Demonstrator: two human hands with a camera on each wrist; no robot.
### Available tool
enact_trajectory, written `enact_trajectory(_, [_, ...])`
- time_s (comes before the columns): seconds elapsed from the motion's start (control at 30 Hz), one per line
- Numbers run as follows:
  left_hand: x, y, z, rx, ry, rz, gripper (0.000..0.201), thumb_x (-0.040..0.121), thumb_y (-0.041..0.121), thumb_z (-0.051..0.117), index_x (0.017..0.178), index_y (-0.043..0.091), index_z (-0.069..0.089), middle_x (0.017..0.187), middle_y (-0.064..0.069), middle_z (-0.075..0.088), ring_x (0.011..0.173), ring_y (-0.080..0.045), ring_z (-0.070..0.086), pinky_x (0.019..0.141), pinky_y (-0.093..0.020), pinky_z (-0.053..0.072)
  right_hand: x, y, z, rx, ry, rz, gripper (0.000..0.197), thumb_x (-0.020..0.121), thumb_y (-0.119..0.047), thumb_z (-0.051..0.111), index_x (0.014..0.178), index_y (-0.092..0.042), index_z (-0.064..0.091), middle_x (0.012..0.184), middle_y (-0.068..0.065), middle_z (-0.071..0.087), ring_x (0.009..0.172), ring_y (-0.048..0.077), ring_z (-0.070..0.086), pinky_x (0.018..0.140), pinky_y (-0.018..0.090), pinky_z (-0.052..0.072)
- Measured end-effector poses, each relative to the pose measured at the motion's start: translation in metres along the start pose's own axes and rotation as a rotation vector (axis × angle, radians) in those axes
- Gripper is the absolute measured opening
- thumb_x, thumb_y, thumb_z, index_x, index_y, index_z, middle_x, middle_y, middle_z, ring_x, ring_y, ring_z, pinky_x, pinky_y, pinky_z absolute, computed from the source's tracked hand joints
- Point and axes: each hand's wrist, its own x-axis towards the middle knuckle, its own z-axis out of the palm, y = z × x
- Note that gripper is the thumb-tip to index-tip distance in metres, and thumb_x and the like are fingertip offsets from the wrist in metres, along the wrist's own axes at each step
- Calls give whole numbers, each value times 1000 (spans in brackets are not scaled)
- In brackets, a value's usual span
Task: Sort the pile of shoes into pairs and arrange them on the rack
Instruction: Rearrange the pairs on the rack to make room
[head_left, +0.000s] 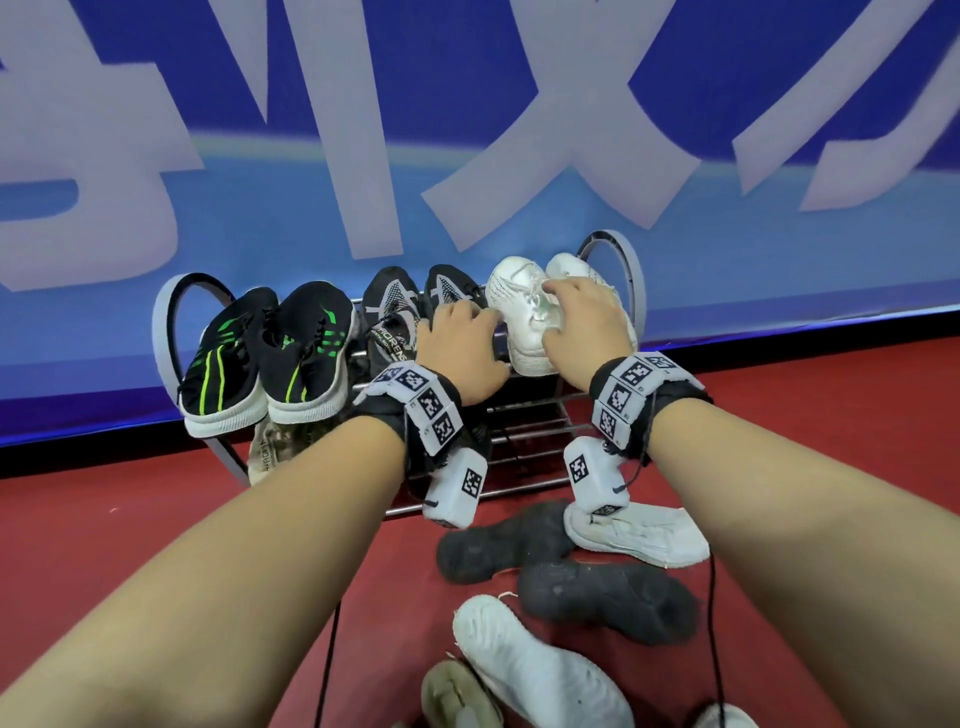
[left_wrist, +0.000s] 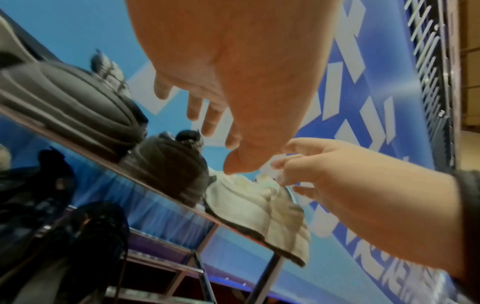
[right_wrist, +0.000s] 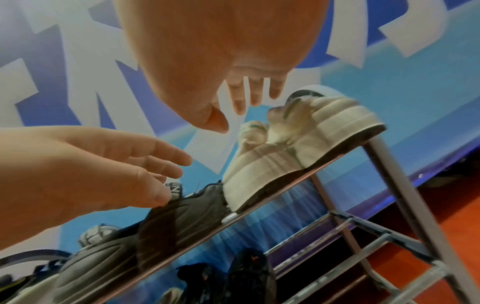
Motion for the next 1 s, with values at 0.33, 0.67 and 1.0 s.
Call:
enact_trajectory(0.33, [10,35,42,154,-22,146,69,84,48,62,144,29,34,143,6,45,135,-23,37,112,-69,5,-13,69,13,-54,-184,209,69,81,-16,60,141,-34,33,137,2,38,110,38,53,88,41,49])
enact_trajectory(0.67, [19,29,59,192,118,140,44,86,52,59,122,26,56,126,7,57,119,-24,51,112,-66,10,-12,72,12,-144,-139,155,73,84,-13,66,147,-27,30,142,1,42,121,30,49,90,41,48])
enact_trajectory(1.0, [-14,19,37,89,36,201,50,83,26,56,133,19,50,140,2,48,135,-21,38,118,-58,6,-1,10,10,-167,-127,111,74,77,-18,58,146,-24,31,146,9,39,138,33,29,113,47,27])
